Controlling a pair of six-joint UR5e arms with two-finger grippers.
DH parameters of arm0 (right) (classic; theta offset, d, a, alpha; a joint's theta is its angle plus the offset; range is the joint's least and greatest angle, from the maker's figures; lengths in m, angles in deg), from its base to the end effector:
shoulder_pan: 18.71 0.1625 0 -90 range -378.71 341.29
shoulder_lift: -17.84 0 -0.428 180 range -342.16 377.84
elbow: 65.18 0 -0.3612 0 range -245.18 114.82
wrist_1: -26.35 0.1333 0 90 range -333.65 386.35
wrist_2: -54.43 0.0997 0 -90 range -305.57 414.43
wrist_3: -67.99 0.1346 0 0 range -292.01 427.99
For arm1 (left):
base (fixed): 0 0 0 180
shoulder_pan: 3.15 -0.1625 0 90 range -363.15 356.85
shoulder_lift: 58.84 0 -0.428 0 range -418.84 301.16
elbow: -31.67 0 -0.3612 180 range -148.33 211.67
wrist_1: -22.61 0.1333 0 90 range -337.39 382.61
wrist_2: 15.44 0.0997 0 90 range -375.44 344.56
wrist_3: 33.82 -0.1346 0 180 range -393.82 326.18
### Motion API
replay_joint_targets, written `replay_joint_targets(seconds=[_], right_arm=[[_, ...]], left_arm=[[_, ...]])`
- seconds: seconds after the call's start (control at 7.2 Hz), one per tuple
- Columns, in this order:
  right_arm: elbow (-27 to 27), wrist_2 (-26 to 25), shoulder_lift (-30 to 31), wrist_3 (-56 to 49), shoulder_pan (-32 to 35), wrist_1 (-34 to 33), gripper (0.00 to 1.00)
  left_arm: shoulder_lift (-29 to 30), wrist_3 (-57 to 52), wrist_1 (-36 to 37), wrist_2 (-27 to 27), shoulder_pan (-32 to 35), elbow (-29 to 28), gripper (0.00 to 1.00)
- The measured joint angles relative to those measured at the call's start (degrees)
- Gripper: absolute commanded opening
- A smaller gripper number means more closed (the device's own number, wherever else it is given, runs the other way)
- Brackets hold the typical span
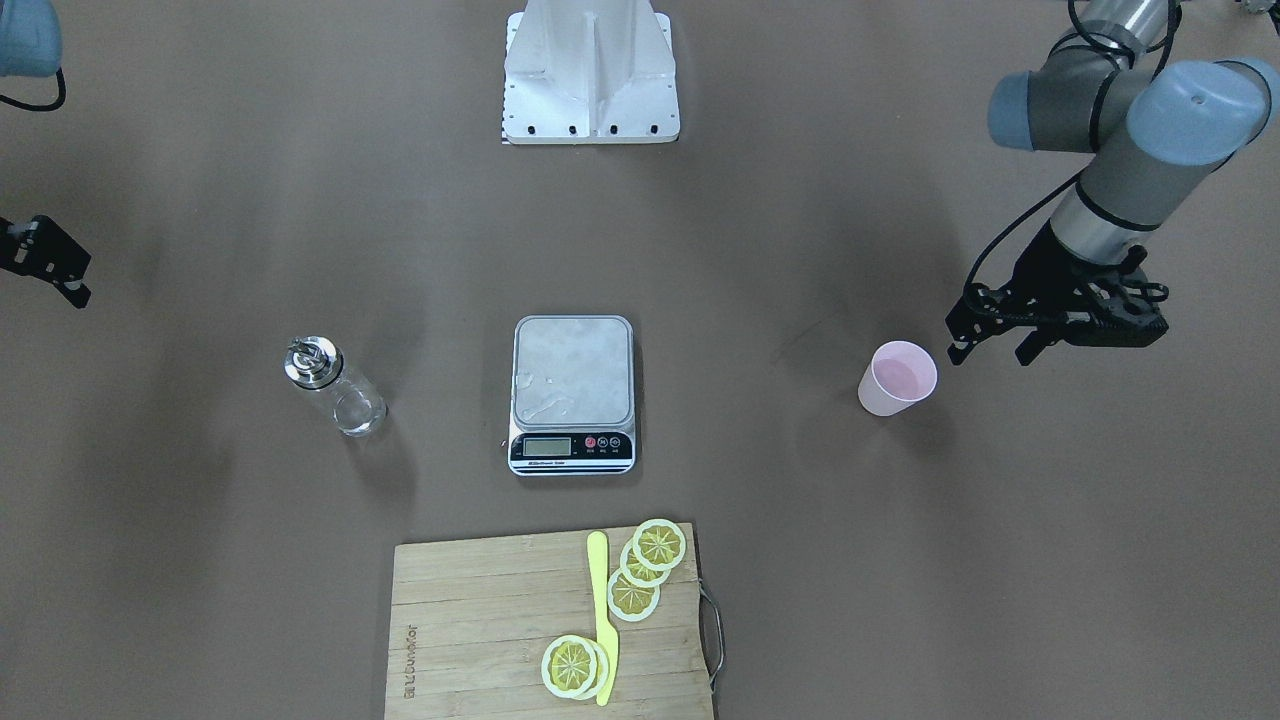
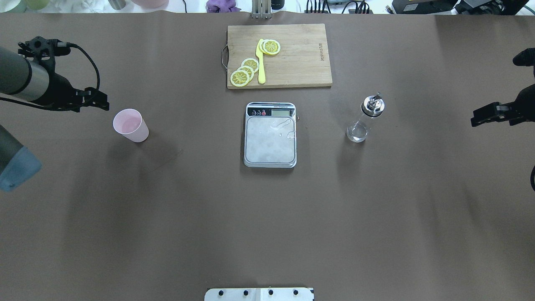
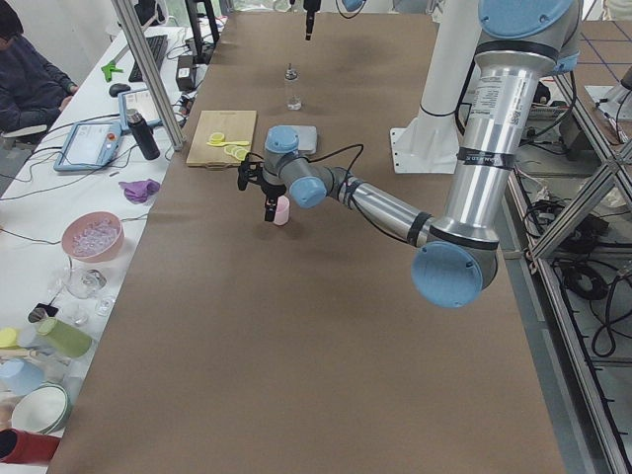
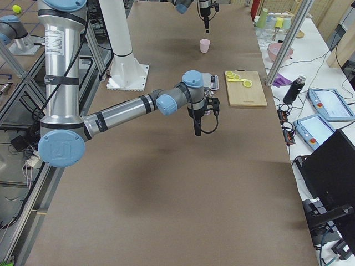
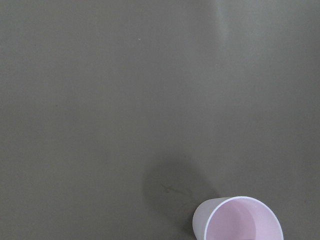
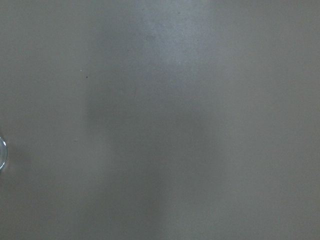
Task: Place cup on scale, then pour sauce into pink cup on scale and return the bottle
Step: 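Reach the left gripper to the pink cup and grasp it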
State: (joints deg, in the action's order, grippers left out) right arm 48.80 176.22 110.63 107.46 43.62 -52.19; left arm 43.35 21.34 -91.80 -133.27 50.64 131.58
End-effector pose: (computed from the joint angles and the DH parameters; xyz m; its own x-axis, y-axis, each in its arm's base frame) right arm -0.1591 -0.4378 0.5020 0.7278 -0.0250 0.6854 -0.0928 0.9866 0.1345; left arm 0.2858 -0.5096 0.4545 0.6270 -0.0012 -0.7790 0.1891 0.9703 0.1508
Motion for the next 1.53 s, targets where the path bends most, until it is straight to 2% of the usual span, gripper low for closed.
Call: replay_joint_targets(seconds=[0.14, 0.28, 0.56, 0.83, 1.25, 1.53], right_arm=[[0.22, -0.03, 0.14, 0.14, -0.76, 0.94, 1.00], [0.28, 0.03, 0.39, 0.19, -1.19, 2.29, 1.00], [0.31, 0.17, 0.59, 0.18, -1.38, 3.36, 1.00], [0.31, 0.18, 0.63, 0.17, -1.42, 3.55, 1.00], [0.28, 0.04, 0.63, 0.23, -1.42, 3.57, 1.00], [0.29, 0.02, 0.58, 0.18, -1.42, 3.58, 1.00]], left_arm=[[1.10, 0.17, -0.04, 1.71, -1.67, -1.28, 0.62], [1.92, 0.23, -0.10, 2.91, -3.00, -2.24, 0.57], [2.43, 0.10, -0.19, 3.60, -4.58, -3.20, 0.32], [2.43, -0.15, -0.22, 3.73, -5.18, -3.39, 0.00], [2.77, -0.33, -0.16, 3.69, -5.29, -2.45, 0.00], [6.99, 0.32, 3.37, 3.36, -5.30, -0.82, 0.00]])
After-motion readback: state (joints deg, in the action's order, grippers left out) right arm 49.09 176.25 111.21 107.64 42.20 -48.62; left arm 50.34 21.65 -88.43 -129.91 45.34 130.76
